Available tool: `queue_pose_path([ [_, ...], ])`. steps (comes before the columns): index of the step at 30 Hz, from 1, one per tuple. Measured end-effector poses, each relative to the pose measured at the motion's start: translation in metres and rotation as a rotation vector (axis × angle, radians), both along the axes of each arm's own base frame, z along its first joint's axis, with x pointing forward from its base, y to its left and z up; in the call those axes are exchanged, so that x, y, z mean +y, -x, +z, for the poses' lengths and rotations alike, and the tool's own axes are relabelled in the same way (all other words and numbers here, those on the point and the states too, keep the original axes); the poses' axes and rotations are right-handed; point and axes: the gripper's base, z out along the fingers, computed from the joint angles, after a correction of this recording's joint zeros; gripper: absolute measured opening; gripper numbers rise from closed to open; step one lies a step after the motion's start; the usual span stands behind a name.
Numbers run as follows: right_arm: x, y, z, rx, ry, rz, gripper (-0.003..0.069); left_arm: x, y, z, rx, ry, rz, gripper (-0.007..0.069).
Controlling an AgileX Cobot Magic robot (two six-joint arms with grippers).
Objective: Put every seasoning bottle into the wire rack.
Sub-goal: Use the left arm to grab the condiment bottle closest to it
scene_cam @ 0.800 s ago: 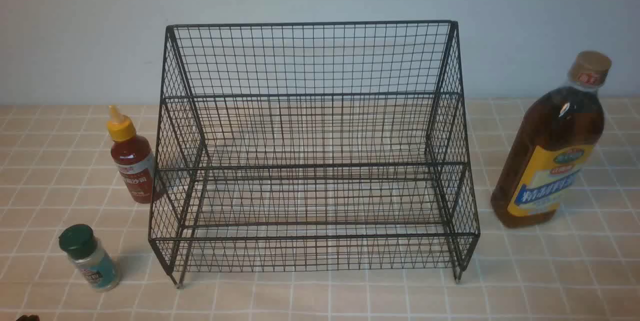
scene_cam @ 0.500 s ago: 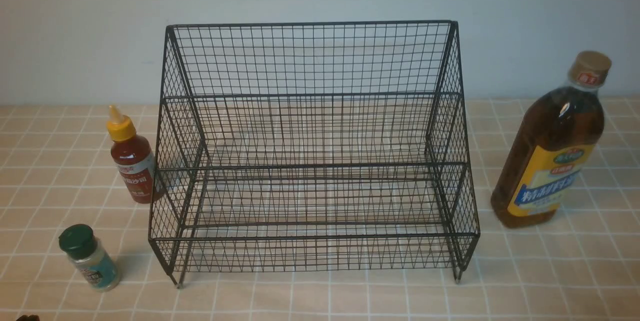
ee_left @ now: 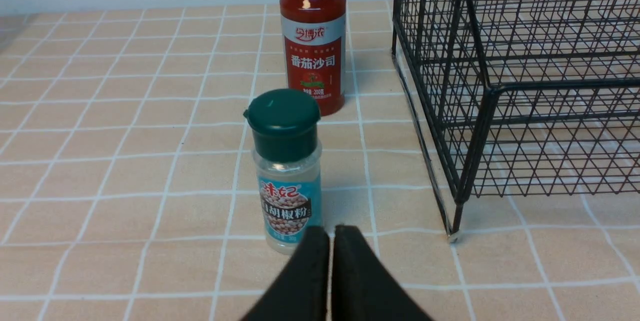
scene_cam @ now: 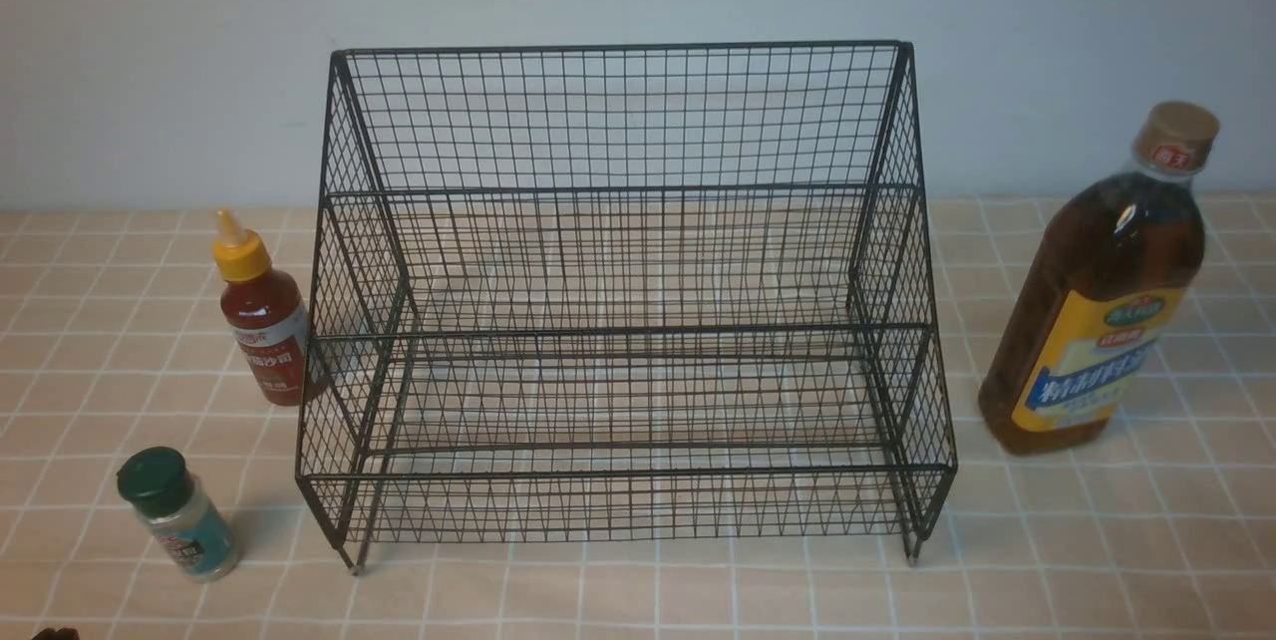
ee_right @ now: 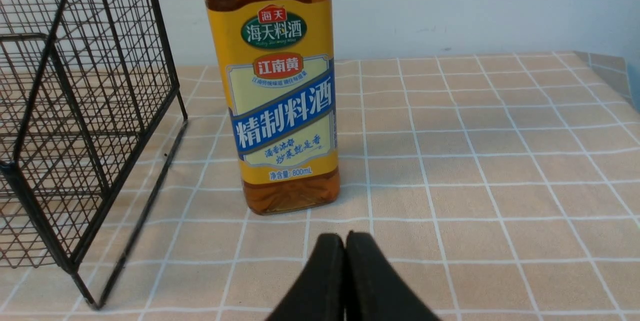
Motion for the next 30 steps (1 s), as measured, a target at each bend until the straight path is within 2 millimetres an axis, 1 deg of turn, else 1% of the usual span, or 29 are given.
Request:
queue_pose_path([
  [4, 0.0, 0.0, 0.0, 0.0, 0.0, 0.0, -0.001, 0.0, -0.002, 0.006, -0.065, 0.013, 0.003, -0.0007],
  [7, 0.0, 0.0, 0.0, 0.0, 0.0, 0.0, -0.001, -0.001, -0.004, 0.019, -0.21, 0.135, 0.012, -0.0007],
  [10, 0.0, 0.0, 0.0, 0.0, 0.0, 0.0, -0.001, -0.001, -0.004, 0.034, -0.364, 0.294, 0.026, -0.0007],
  [14, 0.0, 0.0, 0.0, 0.0, 0.0, 0.0, -0.001, 0.004, 0.001, 0.055, -0.603, 0.471, 0.041, -0.0007],
  [16, 0.0, 0.0, 0.0, 0.0, 0.0, 0.0, -0.001, 0.008, 0.005, 0.066, -0.722, 0.533, 0.044, -0.0007],
  [17, 0.0, 0.0, 0.0, 0.0, 0.0, 0.0, -0.001, 0.008, 0.006, 0.071, -0.743, 0.544, 0.043, -0.0007],
  [18, 0.0, 0.0, 0.0, 0.0, 0.0, 0.0, -0.001, 0.008, 0.009, 0.081, -0.755, 0.556, 0.034, -0.0007],
  [19, 0.0, 0.0, 0.0, 0.0, 0.0, 0.0, -0.001, 0.007, 0.01, 0.085, -0.753, 0.557, 0.03, -0.0007],
  [21, 0.0, 0.0, 0.0, 0.0, 0.0, 0.0, -0.001, 0.004, 0.014, 0.11, -0.687, 0.553, 0.005, -0.0007],
  [22, 0.0, 0.0, 0.0, 0.0, 0.0, 0.0, -0.001, 0.001, 0.014, 0.122, -0.618, 0.537, -0.005, -0.0007],
  [23, 0.0, 0.0, 0.0, 0.0, 0.0, 0.0, -0.001, -0.003, 0.011, 0.138, -0.461, 0.492, -0.01, -0.0007],
  [24, 0.0, 0.0, 0.0, -0.001, 0.0, 0.0, -0.001, -0.004, 0.01, 0.148, -0.379, 0.457, -0.011, -0.0007],
  [25, 0.0, 0.0, 0.0, 0.0, 0.0, 0.0, -0.001, -0.006, 0.004, 0.154, -0.244, 0.411, -0.005, -0.0007],
  [26, 0.0, 0.0, 0.0, 0.0, 0.0, 0.0, -0.001, -0.007, -0.003, 0.153, -0.085, 0.368, 0.007, -0.0007],
  [27, 0.0, 0.0, 0.0, -0.001, 0.0, 0.0, -0.001, -0.008, -0.006, 0.154, -0.024, 0.346, 0.01, -0.0007],
  [28, 0.0, 0.0, 0.0, -0.001, 0.0, 0.0, -0.001, -0.008, -0.014, 0.154, 0.128, 0.301, 0.024, -0.0007],
  [29, 0.0, 0.0, 0.0, -0.001, 0.0, 0.0, -0.001, -0.008, -0.02, 0.154, 0.244, 0.27, 0.036, -0.0007],
  [30, 0.0, 0.0, 0.0, -0.001, 0.0, 0.0, -0.001, -0.007, -0.028, 0.154, 0.414, 0.226, 0.057, -0.0007],
])
